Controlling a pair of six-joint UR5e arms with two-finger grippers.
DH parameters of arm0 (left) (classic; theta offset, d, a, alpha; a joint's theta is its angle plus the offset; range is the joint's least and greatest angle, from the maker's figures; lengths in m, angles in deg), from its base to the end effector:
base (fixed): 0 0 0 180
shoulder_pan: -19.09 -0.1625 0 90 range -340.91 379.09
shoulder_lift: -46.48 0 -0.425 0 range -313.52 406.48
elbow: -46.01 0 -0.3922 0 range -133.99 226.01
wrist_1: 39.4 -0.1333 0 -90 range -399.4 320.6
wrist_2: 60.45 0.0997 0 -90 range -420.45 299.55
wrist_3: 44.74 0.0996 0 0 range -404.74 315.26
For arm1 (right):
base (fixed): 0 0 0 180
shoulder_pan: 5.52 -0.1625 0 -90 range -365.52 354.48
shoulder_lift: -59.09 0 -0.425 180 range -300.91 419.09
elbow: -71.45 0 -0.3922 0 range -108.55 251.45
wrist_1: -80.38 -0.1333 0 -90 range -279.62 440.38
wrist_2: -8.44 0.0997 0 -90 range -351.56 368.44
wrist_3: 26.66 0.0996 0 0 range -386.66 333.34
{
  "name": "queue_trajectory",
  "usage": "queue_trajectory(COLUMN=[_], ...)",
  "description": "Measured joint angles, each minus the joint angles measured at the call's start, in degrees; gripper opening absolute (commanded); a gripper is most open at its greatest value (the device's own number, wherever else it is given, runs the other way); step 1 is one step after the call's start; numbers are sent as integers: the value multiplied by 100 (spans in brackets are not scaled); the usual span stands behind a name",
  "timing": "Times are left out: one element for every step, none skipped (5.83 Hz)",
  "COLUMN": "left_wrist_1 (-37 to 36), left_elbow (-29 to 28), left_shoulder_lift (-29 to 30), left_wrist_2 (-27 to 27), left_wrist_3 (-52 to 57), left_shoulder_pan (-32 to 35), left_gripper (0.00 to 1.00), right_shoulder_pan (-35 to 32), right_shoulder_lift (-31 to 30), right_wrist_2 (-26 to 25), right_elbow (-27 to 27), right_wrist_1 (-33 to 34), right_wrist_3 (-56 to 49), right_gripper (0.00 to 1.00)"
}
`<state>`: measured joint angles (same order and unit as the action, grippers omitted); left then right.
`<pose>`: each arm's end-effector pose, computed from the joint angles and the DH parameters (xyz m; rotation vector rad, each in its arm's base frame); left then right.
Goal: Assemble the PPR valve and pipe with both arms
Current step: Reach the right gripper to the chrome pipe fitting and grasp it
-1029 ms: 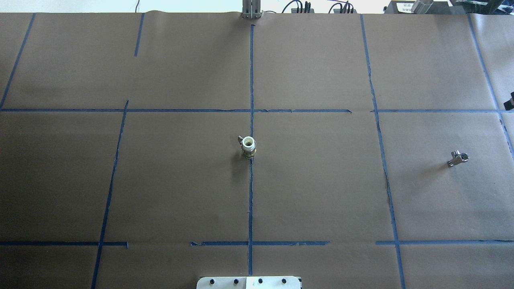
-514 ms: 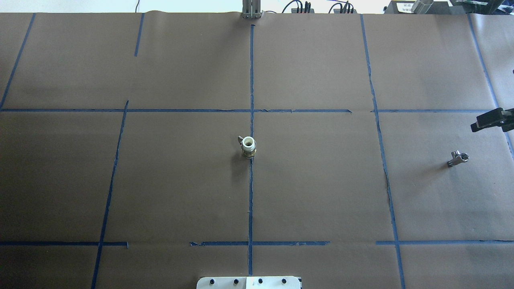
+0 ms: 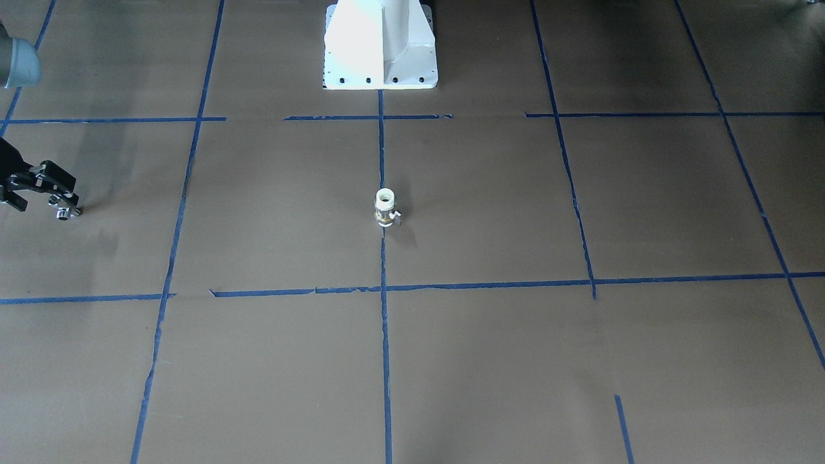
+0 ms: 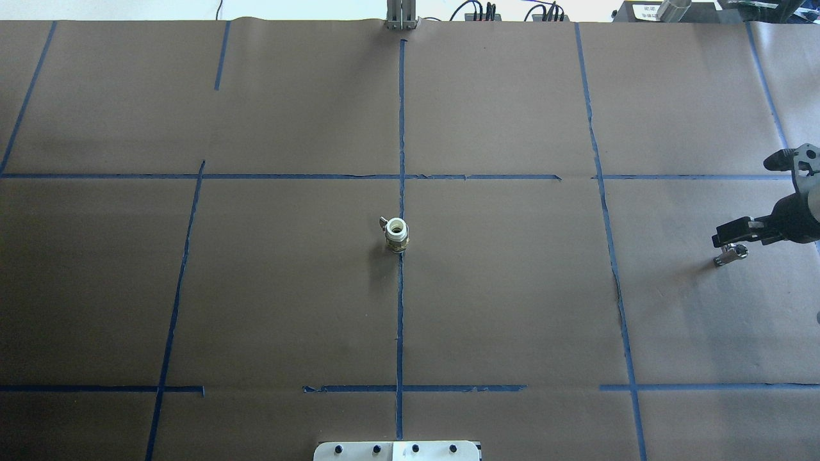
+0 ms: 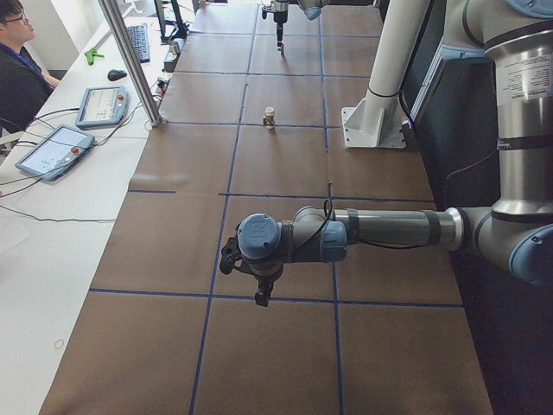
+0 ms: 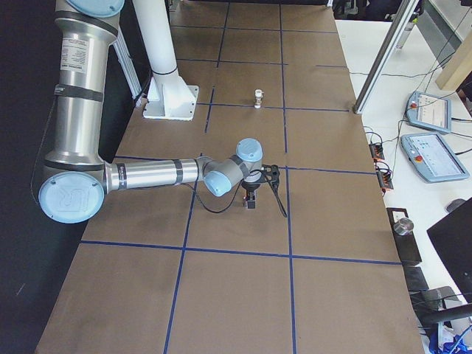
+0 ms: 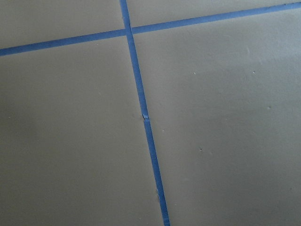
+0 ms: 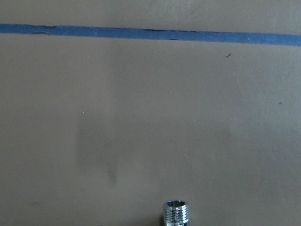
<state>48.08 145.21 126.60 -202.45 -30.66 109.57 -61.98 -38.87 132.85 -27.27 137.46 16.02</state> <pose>-0.0583 -0.4149 0.6526 0.0635 0.9081 0.1954 -0.1910 -0.4275 0.5913 0.0885 -0.8093 -0.0258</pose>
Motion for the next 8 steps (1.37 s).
queue_trajectory(left_wrist_1=[4, 5, 5, 3, -1, -3, -3, -3], left_elbow=[-3, -5, -4, 0, 1, 2, 2, 0], left_shoulder_lift=[-1, -3, -5, -5, -4, 1, 2, 3], left_wrist_2=[4, 5, 6, 6, 6, 6, 6, 6], left_wrist_3=[-2, -2, -2, -2, -5, -9, -10, -11], left_shoulder_pan=[0, 0, 0, 0, -2, -4, -4, -4], left_gripper=[100, 100, 100, 100, 100, 100, 100, 100], right_shoulder_pan=[88, 116, 121, 122, 116, 112, 105, 98], right_shoulder_lift=[-9, -7, -8, -14, -18, -19, 3, 36], right_wrist_2=[-64, -81, -81, -71, -56, -32, -7, 19], right_elbow=[14, 38, 62, 81, 92, 86, 62, -9], right_wrist_1=[-3, -4, -1, 3, 4, 11, 30, 60], right_wrist_3=[6, 5, 4, -1, -10, -12, -17, -23], right_gripper=[95, 71, 15, 4, 0, 0, 0, 0])
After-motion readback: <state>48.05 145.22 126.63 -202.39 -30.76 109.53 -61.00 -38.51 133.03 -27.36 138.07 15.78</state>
